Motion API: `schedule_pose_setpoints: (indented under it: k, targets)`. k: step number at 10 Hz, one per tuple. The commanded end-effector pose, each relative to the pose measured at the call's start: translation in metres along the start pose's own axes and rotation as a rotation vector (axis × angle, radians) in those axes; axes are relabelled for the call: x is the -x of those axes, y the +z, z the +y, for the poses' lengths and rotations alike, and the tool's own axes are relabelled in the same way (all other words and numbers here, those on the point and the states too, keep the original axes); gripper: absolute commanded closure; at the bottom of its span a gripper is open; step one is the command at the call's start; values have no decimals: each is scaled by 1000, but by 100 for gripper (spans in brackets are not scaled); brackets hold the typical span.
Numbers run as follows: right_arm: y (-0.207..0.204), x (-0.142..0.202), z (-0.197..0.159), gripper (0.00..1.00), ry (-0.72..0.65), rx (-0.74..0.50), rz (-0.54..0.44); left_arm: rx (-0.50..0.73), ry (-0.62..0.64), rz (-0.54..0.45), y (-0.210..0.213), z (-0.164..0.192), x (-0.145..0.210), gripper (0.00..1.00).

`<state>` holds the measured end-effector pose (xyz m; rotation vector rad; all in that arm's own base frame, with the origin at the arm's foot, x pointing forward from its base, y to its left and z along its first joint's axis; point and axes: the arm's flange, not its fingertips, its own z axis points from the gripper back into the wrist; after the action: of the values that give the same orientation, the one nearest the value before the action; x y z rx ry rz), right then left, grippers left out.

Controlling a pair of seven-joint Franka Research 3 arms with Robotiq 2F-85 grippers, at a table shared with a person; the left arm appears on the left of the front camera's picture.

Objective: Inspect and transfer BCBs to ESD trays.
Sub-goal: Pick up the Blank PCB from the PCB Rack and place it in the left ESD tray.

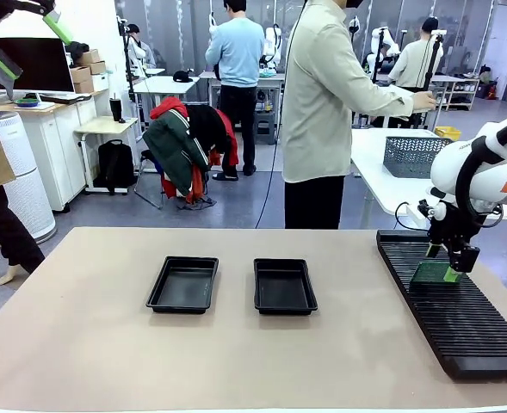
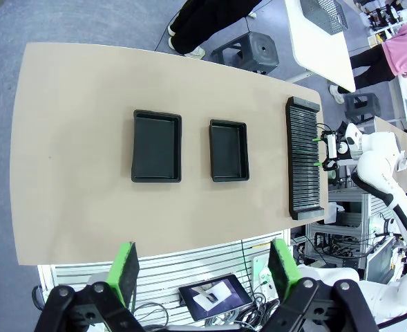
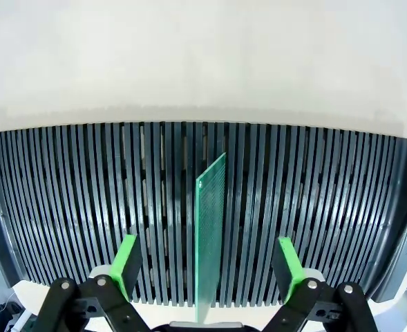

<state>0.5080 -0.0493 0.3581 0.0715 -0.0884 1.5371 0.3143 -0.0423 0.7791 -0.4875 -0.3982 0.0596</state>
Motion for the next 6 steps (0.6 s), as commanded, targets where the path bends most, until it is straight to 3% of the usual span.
schedule_pose_setpoints:
  k: [1, 5, 6]
  targets:
    - [0, 0, 0, 0, 0, 0, 0, 4, 2, 0, -1, 1, 1, 0]
    - [-6, 1, 2, 3, -15, 87, 84, 4, 2, 0, -1, 1, 1, 0]
    - [-6, 0, 4, 6, 12, 102, 61, 4, 2, 0, -1, 1, 1, 0]
